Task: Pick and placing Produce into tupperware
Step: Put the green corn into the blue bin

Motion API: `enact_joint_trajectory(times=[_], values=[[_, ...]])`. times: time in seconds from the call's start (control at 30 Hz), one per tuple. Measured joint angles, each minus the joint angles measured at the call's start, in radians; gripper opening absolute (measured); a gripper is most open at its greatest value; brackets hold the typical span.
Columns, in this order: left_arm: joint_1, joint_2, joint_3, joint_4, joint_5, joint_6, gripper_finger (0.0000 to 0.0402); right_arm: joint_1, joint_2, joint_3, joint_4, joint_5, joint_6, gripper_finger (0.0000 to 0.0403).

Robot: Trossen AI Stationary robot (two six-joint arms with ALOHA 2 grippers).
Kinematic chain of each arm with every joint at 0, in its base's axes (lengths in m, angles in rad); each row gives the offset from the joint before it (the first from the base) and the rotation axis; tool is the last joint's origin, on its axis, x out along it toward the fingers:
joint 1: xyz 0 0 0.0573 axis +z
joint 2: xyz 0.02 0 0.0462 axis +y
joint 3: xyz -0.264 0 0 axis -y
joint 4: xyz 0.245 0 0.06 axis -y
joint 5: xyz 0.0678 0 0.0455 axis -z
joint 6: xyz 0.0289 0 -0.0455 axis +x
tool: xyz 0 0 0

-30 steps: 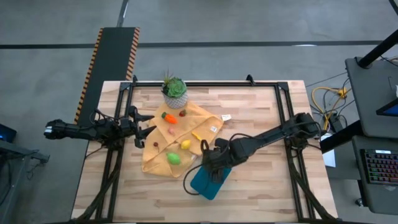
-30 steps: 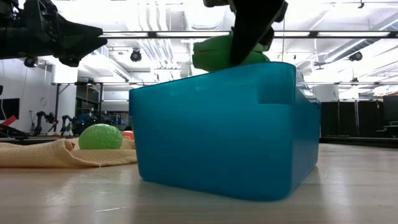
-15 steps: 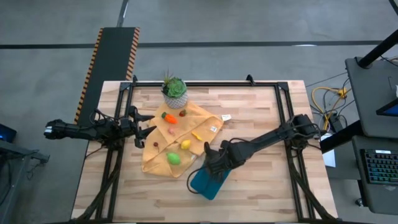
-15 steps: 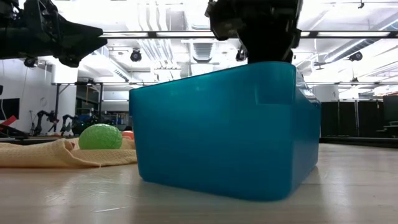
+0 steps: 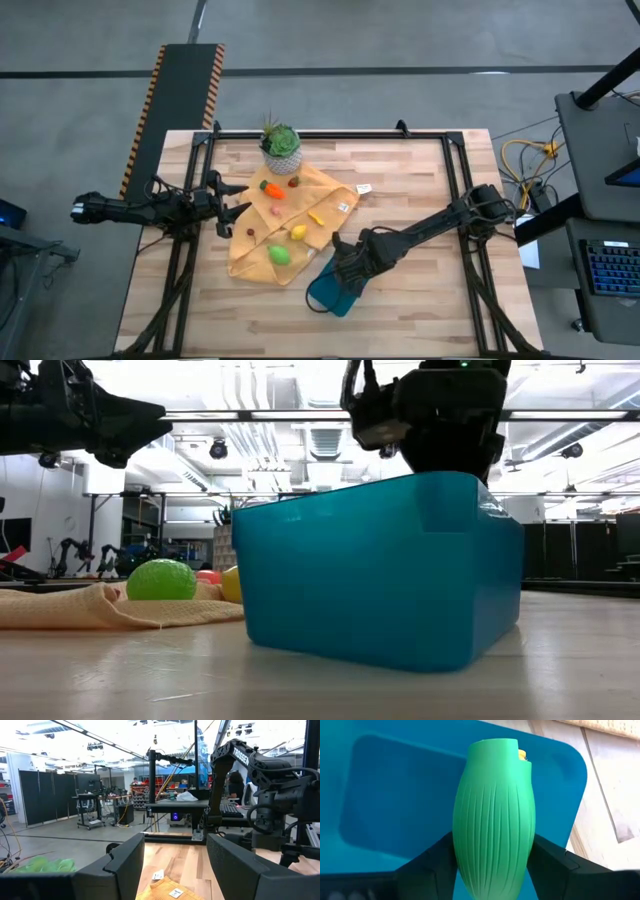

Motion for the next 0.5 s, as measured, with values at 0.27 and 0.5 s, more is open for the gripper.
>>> enact_joint_trajectory(times=[0.27, 0.5], values=[[0.0, 0.001, 0.0, 0.0, 0.0, 0.0, 0.0202, 0.0, 0.0, -0.001, 0.003, 0.001, 0.021, 0.0196], [0.0, 0.002, 0.0, 0.0, 0.0, 0.0, 0.0202, 0.0, 0.0, 0.001, 0.008, 0.001, 0.019, 0.0214]])
